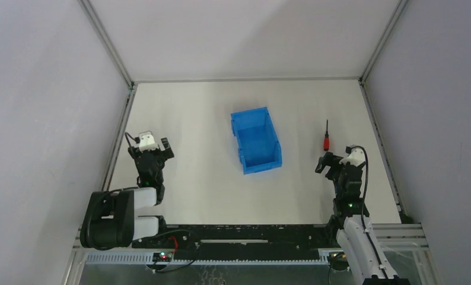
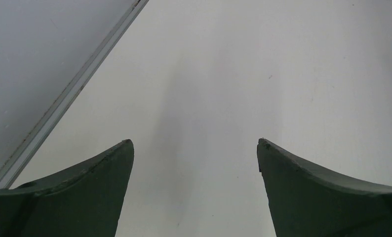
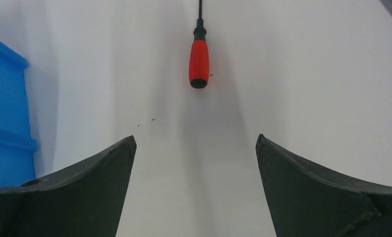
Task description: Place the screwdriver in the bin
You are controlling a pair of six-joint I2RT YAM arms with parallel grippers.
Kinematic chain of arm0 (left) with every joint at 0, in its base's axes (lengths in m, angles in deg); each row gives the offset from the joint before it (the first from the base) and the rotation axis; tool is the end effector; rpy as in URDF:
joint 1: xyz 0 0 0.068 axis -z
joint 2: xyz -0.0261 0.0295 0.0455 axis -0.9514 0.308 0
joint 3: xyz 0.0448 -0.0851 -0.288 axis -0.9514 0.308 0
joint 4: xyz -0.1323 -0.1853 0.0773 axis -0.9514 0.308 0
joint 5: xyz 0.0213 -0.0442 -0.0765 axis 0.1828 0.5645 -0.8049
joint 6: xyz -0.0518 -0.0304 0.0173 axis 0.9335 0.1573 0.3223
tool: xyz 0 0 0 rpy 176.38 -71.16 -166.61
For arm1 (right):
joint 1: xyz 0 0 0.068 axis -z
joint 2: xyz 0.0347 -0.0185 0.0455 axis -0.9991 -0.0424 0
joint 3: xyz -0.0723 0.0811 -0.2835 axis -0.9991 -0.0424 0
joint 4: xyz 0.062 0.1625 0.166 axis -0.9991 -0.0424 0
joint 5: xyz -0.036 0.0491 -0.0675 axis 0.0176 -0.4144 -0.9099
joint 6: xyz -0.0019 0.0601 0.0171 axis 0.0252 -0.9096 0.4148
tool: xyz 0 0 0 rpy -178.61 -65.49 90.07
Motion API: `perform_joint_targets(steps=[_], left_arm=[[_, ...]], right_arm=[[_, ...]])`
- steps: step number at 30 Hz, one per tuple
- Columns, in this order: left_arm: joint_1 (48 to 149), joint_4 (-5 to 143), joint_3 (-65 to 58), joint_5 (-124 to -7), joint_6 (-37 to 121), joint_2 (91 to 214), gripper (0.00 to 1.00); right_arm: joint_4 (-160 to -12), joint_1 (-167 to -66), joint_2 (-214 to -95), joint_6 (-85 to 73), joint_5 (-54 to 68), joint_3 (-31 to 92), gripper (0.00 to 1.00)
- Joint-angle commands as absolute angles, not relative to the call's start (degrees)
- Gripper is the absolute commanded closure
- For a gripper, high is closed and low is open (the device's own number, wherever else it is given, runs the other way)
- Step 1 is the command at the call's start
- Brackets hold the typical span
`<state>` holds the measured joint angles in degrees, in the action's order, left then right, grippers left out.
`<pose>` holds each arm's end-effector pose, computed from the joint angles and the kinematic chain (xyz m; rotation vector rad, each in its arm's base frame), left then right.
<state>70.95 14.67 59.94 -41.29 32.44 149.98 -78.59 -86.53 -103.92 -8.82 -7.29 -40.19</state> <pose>0.2019 0.0169 0.2041 -0.2496 1.6952 0.2259 0.1069 -0.0073 0.1845 0.2555 1.8689 -0.0030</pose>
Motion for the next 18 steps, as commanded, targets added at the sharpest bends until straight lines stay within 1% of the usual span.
perform_joint_targets(steps=[1, 4, 8, 12, 15, 18], left_arm=[[70.65, 10.79, 57.28, -42.19, 31.40, 149.07, 0.00], [70.67, 10.77, 57.23, -42.23, 31.40, 149.11, 0.00], [70.74, 10.79, 57.23, -42.20, 31.40, 149.11, 0.00], [70.65, 10.79, 57.35, -42.22, 31.40, 149.04, 0.00], [70.65, 10.74, 57.31, -42.25, 31.40, 149.07, 0.00], [70.61, 10.72, 57.33, -42.25, 31.40, 149.04, 0.00]], right_arm=[[-77.44, -86.92, -104.32, -10.94, -9.26, -36.53, 0.00], [-82.06, -87.08, -106.16, -12.28, -10.13, -31.85, 0.00], [-96.53, -87.33, -112.30, -12.84, -12.31, -18.87, 0.00], [-109.30, -87.23, -123.63, -13.72, -11.55, -3.10, 0.00], [-115.72, -87.03, -133.57, -12.02, -8.26, 6.29, 0.00], [-121.20, -86.16, -143.93, -9.86, -7.61, 14.58, 0.00]])
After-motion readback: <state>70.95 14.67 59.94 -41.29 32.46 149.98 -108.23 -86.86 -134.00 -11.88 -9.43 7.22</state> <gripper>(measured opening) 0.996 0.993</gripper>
